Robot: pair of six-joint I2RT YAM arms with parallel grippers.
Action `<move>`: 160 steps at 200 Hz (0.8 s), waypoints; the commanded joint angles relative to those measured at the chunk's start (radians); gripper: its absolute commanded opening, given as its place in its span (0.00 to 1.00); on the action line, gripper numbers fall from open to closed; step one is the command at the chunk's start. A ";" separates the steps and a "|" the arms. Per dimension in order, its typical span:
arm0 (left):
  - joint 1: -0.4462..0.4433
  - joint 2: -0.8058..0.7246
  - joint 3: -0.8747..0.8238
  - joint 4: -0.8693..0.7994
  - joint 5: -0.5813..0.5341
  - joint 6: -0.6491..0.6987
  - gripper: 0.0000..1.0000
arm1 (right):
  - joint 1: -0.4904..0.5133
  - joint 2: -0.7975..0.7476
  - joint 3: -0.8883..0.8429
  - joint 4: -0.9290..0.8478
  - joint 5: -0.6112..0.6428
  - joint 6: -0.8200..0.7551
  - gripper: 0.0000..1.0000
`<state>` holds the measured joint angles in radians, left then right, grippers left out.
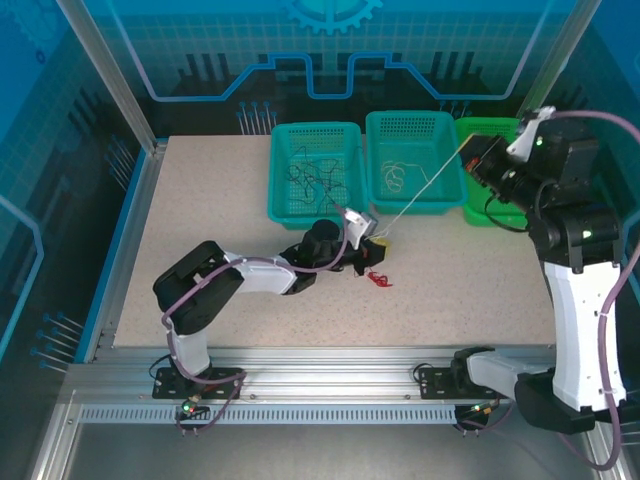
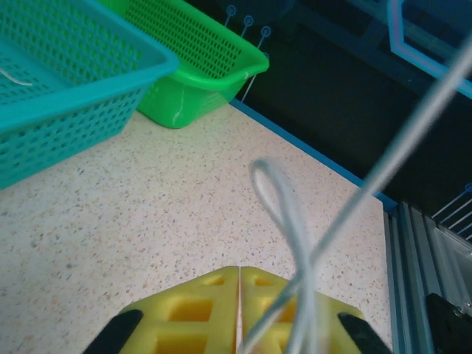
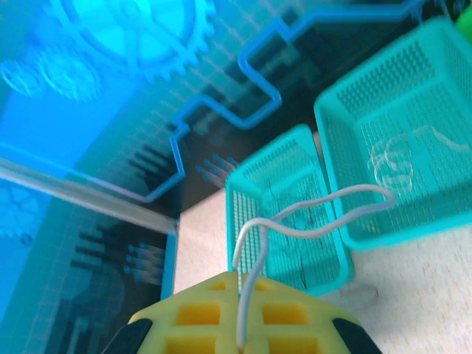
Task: Untangle the cables
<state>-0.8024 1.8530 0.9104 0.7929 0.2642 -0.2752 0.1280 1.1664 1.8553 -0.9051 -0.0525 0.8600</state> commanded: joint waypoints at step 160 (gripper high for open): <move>0.032 -0.297 -0.110 -0.128 -0.107 0.003 0.97 | -0.011 0.416 0.454 0.234 0.086 0.039 0.00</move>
<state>-0.7807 1.6650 0.7593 0.7425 0.1909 -0.3347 0.0914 1.5352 2.2765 -0.6685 -0.0292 0.8776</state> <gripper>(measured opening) 0.921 0.052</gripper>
